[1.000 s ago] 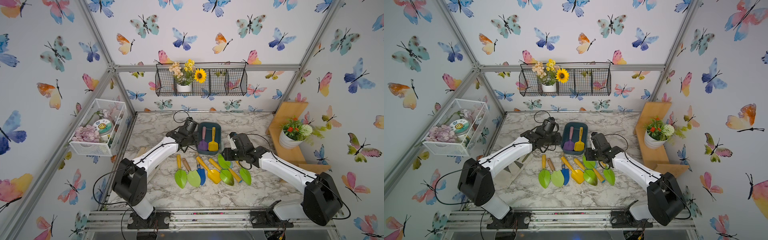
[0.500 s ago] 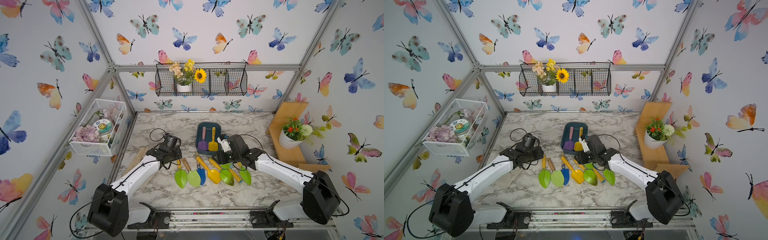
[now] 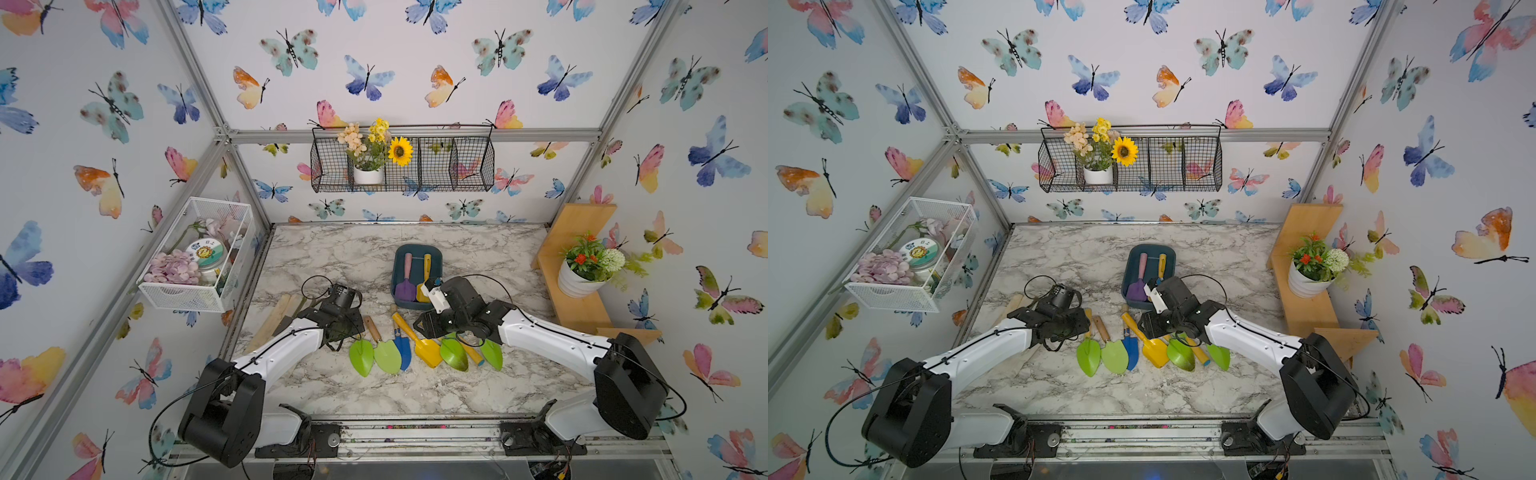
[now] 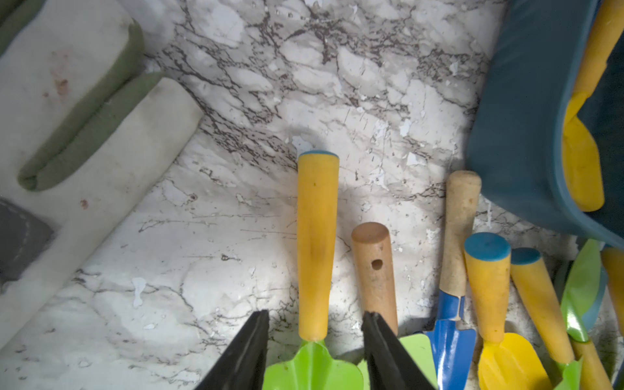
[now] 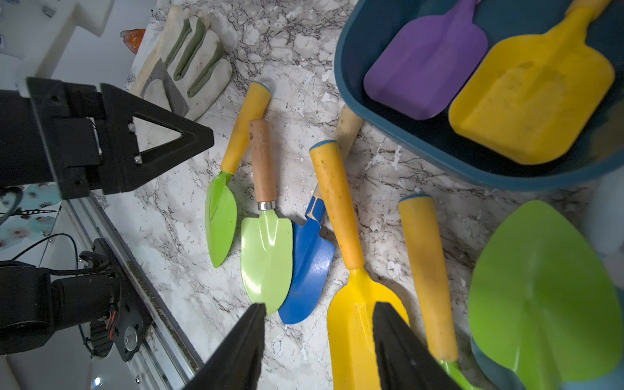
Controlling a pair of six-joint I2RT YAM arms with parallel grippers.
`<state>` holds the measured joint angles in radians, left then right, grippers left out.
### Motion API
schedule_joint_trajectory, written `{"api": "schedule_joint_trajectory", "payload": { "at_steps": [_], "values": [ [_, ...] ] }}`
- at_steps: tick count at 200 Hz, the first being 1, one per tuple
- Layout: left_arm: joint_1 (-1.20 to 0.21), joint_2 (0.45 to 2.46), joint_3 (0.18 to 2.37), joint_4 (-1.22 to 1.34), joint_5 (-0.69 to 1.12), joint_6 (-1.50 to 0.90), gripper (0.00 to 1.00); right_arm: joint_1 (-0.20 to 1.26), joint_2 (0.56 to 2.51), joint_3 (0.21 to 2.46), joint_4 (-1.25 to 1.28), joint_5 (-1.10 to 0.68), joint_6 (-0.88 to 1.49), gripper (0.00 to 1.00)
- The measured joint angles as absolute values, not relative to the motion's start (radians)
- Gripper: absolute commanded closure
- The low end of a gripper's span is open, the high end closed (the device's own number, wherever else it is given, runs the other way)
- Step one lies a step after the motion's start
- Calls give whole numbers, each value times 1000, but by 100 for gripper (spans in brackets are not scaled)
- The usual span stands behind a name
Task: Put the shovel into the storage box
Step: Pick up the shovel from the center of the board.
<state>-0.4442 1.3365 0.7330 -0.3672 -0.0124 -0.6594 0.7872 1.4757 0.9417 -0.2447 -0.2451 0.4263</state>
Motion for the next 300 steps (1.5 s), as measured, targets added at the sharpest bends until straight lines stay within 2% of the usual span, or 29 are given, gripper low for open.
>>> {"api": "schedule_joint_trajectory", "payload": {
  "at_steps": [100, 149, 171, 200, 300],
  "values": [
    [-444, 1443, 690, -287, 13, -658, 63, 787, 1509, 944, -246, -223, 437, 45],
    [-444, 1469, 690, -268, 13, -651, 77, 787, 1510, 946, -245, -211, 437, 46],
    [-444, 1469, 690, -267, 12, -649, 91, 787, 1513, 952, -247, -205, 437, 45],
    [-444, 1469, 693, -274, 11, -637, 99, 787, 1517, 963, -247, -196, 436, 46],
    [-456, 1396, 802, -405, 5, -618, 100, 787, 1530, 977, -250, -187, 432, 45]
  ]
}}
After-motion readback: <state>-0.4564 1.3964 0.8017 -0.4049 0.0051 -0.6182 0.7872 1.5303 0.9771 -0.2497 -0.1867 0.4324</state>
